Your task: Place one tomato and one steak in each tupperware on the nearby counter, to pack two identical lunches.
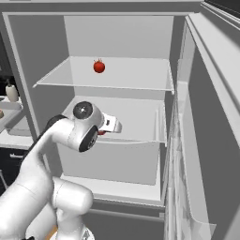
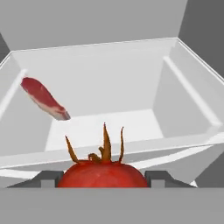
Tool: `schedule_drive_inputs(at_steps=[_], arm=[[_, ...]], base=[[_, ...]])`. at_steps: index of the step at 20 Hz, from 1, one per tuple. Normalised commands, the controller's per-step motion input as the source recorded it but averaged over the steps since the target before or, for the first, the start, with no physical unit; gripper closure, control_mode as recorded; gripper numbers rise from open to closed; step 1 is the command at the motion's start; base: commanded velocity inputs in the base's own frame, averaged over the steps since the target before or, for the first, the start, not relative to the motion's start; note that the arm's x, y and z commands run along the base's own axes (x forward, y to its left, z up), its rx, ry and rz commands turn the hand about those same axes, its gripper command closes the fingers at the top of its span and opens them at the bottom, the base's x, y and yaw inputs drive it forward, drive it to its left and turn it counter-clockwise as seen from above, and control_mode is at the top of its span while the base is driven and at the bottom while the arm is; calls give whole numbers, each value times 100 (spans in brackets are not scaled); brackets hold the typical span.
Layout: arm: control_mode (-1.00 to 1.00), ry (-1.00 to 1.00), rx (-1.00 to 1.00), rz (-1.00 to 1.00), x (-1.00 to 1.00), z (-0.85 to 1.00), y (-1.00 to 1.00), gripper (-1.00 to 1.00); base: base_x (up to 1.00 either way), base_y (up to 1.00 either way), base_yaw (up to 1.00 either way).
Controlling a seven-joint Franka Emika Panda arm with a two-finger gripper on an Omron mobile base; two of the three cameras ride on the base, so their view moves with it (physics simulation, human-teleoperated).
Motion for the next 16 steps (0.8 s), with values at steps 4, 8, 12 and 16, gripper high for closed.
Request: schedule_drive_inputs(at_steps=[4,8,12,16], arm=[[-100,5,0,0,-100,44,9,100],[-100,0,0,0,-100,34,7,100],[-100,1,-2,8,-87,42,38,100],[-100,2,-10,7,-99,19,56,100]], base=[[0,0,0],[0,0,0],[0,0,0],[0,0,0]])
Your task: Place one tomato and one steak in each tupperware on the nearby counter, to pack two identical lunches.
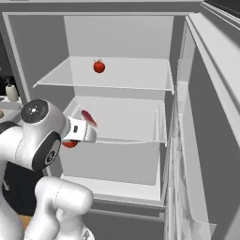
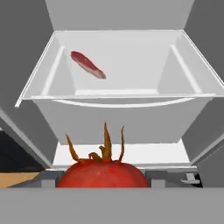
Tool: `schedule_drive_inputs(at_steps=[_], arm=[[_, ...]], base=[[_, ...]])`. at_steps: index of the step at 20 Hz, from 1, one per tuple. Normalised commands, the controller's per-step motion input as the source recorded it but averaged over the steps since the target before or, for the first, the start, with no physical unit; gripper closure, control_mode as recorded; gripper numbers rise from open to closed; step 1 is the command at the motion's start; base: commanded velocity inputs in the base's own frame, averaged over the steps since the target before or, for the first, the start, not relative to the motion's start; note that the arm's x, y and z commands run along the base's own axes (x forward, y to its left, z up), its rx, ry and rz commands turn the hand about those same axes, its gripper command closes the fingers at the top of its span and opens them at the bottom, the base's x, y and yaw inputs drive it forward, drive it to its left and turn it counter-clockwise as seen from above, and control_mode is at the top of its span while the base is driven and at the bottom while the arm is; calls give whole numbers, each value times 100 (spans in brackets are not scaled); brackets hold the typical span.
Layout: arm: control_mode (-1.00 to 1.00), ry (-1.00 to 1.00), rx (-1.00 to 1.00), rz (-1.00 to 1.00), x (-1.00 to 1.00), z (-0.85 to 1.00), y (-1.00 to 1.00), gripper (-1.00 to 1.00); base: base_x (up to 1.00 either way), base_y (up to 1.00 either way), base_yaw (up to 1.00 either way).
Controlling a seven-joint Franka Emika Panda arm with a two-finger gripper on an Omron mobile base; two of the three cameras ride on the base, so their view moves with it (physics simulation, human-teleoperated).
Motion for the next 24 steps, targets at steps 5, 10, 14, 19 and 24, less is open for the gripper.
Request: schedule_drive_inputs(at_steps=[5,10,14,19,24], arm=[[100,0,-3,1,-20,4,10,100],[100,0,0,0,0,0,0,100],[100,0,0,0,0,0,0,100],[100,0,0,0,0,0,0,100],[100,0,0,0,0,0,0,100]], base=[[-80,30,11],[-76,69,15],[1,100,1],[27,100,0],[75,96,-1]])
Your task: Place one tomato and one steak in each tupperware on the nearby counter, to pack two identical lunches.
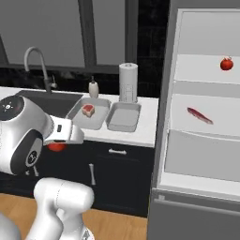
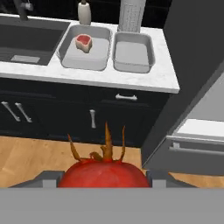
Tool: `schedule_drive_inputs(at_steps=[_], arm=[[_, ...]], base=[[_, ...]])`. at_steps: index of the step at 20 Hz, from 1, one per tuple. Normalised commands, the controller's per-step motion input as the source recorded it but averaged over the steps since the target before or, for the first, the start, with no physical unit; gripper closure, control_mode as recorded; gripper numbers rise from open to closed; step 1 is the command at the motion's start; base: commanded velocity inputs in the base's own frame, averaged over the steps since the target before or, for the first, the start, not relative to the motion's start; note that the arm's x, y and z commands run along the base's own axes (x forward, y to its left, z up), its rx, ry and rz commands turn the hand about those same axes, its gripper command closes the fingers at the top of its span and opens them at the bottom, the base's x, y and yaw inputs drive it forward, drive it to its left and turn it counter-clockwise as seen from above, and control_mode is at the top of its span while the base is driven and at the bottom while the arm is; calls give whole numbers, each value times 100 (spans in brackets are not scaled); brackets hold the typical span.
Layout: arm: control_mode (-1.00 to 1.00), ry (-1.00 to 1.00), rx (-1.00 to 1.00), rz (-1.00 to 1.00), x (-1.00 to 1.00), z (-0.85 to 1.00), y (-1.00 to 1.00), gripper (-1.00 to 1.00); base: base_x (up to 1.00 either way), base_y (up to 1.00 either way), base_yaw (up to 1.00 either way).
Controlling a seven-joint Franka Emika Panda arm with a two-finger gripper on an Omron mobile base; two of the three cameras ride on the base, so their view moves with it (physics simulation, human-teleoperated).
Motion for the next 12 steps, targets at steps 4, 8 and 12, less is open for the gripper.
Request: schedule_drive_inputs(at_steps=[4,8,12], arm=[[100,0,0,0,0,0,0,100],[100,0,0,0,0,0,0,100],[100,0,0,0,0,0,0,100]], base=[[100,55,-11],[100,5,-8],[97,0,-1]])
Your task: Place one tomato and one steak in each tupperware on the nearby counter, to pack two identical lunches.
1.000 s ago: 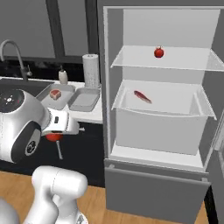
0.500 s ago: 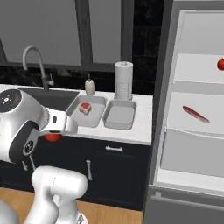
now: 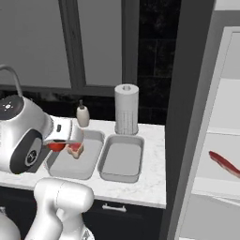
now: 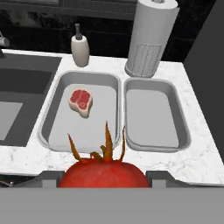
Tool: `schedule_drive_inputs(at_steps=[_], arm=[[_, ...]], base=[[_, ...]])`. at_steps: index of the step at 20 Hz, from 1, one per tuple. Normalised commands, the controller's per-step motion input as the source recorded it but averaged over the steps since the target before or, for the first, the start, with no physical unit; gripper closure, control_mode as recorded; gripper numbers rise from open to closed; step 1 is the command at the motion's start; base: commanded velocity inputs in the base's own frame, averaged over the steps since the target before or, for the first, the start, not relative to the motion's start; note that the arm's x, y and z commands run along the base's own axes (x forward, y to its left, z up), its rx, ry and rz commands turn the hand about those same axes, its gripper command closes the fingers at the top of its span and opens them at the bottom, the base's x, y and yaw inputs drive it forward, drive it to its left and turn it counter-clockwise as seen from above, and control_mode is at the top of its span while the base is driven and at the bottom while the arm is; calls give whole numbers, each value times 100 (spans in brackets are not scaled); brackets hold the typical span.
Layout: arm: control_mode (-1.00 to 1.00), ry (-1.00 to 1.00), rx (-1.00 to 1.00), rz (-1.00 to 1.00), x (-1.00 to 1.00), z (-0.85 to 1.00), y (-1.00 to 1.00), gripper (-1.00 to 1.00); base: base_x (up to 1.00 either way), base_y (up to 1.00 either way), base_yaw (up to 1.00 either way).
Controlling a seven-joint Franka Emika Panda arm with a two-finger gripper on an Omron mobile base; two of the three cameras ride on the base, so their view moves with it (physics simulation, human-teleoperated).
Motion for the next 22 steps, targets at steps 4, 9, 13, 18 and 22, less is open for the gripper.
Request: schedule_drive_inputs(at_steps=[4,9,13,18,22], arm=[[-100,1,0,0,71,-44,9,100],[-100,1,-1,0,53,-80,25,100],[-100,0,-2,0,35,-85,20,100],[-100,1,0,0,40,-61,0,100],[-100,0,0,0,40,-59,0,100]], base=[[0,0,0],[0,0,0],[0,0,0],[0,0,0],[0,0,0]])
